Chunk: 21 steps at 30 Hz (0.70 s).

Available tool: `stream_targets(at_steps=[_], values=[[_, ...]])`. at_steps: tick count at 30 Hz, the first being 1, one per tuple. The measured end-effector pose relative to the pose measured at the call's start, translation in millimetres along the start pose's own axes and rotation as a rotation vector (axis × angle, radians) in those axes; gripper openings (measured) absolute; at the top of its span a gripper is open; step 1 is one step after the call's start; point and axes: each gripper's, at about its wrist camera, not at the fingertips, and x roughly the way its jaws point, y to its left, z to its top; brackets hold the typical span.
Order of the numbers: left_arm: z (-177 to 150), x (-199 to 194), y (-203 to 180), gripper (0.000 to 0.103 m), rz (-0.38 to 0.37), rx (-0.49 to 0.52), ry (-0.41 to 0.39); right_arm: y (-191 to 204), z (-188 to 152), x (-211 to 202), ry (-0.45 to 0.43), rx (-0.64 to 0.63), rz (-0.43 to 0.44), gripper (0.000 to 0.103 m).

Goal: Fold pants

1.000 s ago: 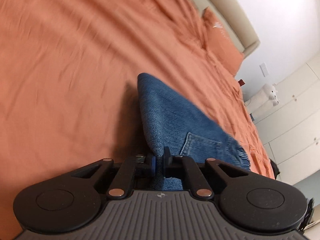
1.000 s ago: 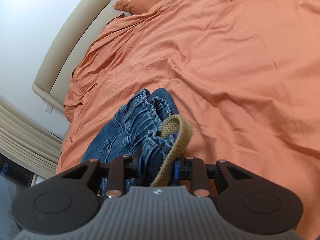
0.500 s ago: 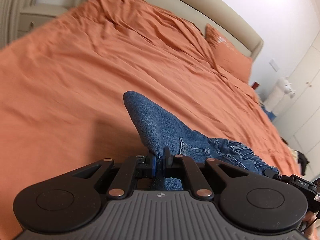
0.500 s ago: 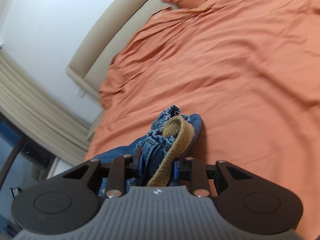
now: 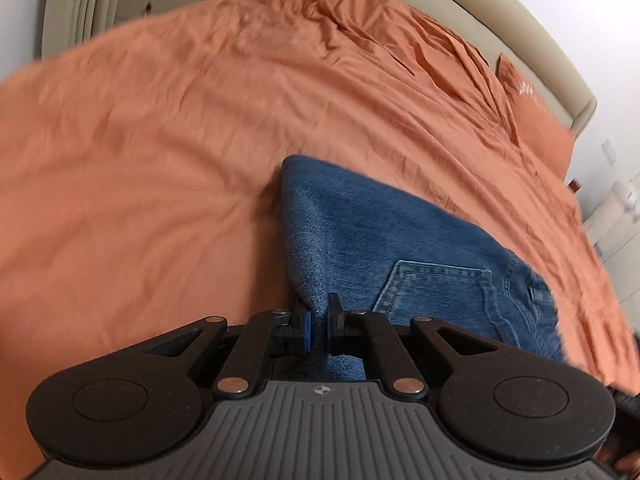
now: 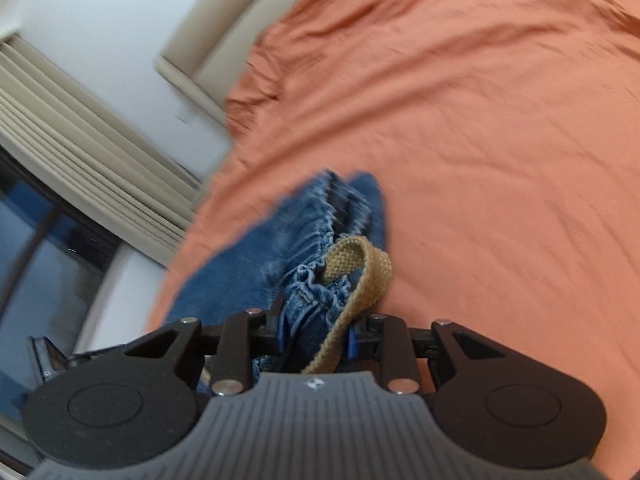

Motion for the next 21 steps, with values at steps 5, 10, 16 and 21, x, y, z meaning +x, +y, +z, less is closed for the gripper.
stream_targets(at_steps=[5,10,16,21], values=[[0.1,10.5,7.0,0.013,-0.007,-0.004,0.019,-17.1,-13.8,8.6,0.007,-0.008,-0.043,0.022],[3.5,-0.1,5.6,0.035,0.033,0.031,0.04,-15.5,-12.4,10.0,0.016,-0.013,-0.063,0.022],[-8.1,-31.7,0.4,0.038,0.035,0.126,0.122,-8.2,-7.9,9.5,0.026,-0.005,-0.085,0.024],[-31.5,-50.1,8.6,0.048,0.06,0.115,0.178,-4.4,-8.8,11.5,0.022,-0.019,-0.107,0.025]])
